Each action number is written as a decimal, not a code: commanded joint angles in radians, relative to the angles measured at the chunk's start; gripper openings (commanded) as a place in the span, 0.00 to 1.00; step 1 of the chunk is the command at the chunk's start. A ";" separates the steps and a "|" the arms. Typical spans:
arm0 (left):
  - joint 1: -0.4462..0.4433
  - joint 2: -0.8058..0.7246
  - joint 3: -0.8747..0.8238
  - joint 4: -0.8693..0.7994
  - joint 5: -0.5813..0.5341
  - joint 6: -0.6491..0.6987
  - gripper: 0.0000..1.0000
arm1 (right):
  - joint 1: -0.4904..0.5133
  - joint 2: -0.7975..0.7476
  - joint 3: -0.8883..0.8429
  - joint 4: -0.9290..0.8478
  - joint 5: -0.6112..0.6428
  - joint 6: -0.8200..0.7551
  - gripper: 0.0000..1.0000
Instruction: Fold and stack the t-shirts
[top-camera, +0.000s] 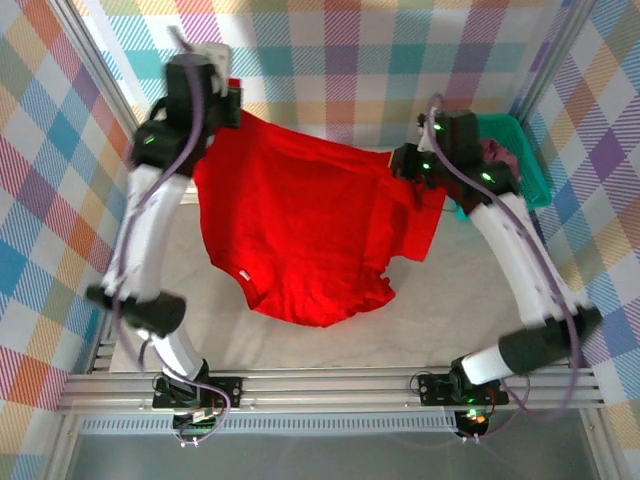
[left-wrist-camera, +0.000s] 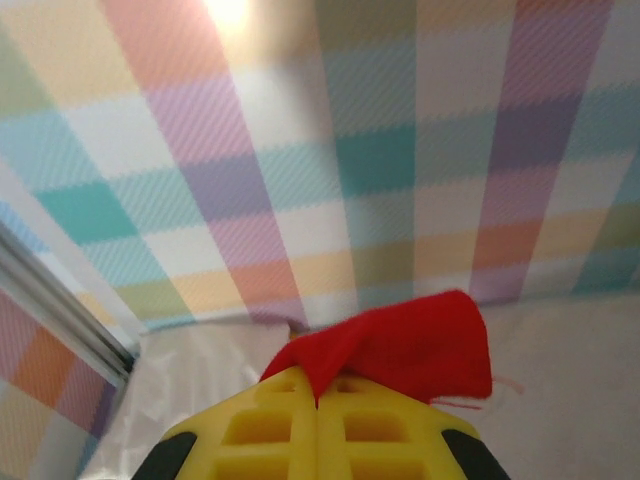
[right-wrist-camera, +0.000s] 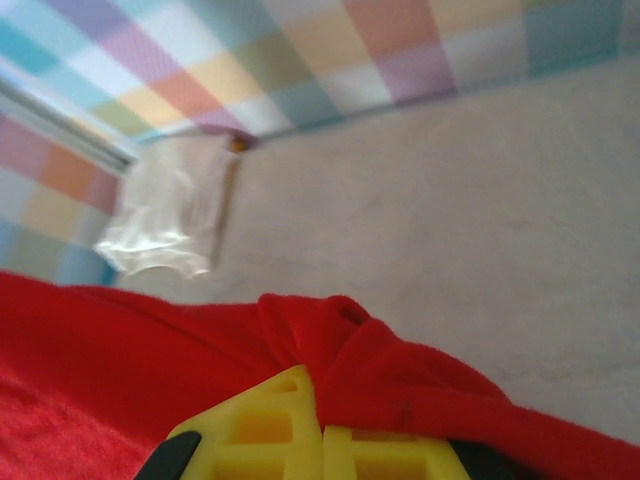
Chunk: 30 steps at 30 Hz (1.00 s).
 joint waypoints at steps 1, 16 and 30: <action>0.029 0.277 0.153 -0.049 0.066 0.064 0.00 | -0.067 0.185 0.088 0.079 -0.017 0.072 0.14; -0.128 -0.175 -0.712 0.302 -0.015 -0.300 0.57 | -0.089 0.006 -0.249 0.234 -0.175 -0.006 0.49; -0.588 -0.201 -1.305 0.531 0.278 -0.507 0.50 | -0.208 -0.063 -0.699 0.274 -0.206 0.028 0.49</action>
